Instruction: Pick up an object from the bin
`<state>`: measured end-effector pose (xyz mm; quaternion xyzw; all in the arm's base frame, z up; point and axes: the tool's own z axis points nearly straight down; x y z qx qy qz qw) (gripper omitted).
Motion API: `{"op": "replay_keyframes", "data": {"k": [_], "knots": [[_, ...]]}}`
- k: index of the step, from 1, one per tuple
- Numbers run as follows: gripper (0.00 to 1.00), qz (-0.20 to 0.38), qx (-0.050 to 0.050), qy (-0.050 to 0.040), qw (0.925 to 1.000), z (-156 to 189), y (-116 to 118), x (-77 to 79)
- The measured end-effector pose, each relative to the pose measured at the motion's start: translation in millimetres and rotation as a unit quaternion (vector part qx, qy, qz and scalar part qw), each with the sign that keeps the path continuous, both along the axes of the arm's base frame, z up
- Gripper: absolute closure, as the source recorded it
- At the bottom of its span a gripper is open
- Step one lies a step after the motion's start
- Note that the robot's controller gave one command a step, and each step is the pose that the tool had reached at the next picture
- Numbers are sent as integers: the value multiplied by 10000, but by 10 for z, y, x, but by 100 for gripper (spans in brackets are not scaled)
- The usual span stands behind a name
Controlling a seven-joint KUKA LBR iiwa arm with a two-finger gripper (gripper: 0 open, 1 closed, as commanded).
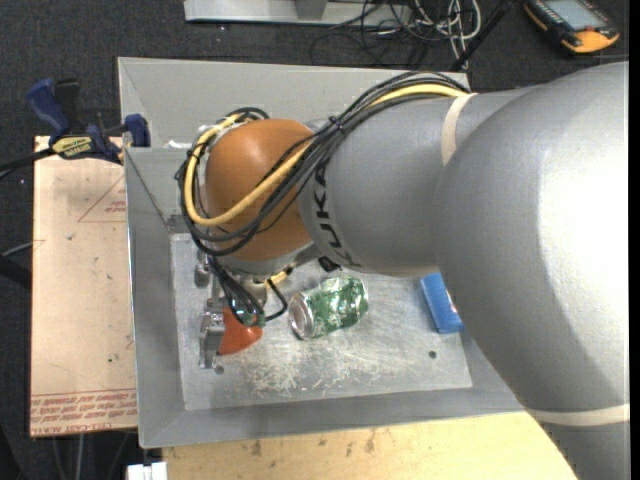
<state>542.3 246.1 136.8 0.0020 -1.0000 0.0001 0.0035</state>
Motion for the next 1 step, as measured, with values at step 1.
{"op": "replay_keyframes", "data": {"k": [1], "knots": [[0, -20, 8, -36, 10000, 43, -10, 25]]}}
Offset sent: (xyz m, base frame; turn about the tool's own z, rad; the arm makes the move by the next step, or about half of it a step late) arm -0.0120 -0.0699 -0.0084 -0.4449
